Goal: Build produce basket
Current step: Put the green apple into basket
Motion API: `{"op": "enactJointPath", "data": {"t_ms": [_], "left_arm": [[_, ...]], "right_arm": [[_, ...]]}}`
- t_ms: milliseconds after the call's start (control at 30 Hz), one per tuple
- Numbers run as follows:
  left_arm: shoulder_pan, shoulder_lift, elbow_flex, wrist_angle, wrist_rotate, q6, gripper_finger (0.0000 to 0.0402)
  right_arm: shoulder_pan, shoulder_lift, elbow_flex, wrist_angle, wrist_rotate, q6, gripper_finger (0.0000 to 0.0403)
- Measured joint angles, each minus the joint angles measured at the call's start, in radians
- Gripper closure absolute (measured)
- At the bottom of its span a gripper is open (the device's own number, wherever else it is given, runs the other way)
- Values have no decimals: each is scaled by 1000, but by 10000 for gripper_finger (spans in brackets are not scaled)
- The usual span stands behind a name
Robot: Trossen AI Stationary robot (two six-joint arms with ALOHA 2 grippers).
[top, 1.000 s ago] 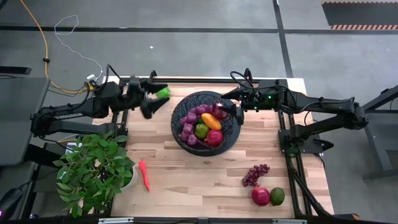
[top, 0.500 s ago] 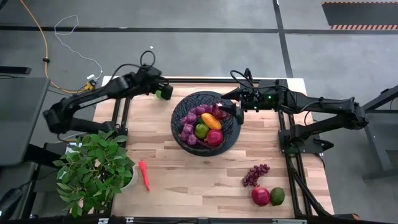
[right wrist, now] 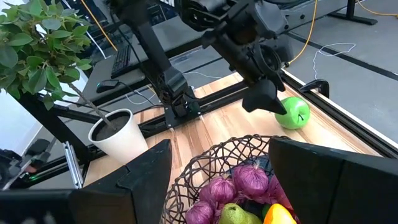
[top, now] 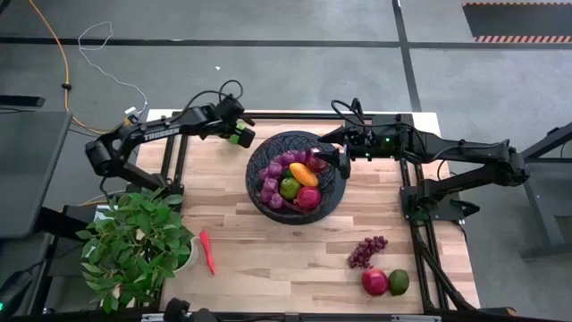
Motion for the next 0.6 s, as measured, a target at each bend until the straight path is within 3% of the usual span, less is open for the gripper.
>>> {"op": "enactJointPath", "data": {"t_ms": [233,600], "left_arm": [[55,43,0,3,21,53,2],[81,47,0,18,-17,10,2]], "right_arm": [[0,0,0,0,0,0,156],[0,0,0,0,0,0,156]]}}
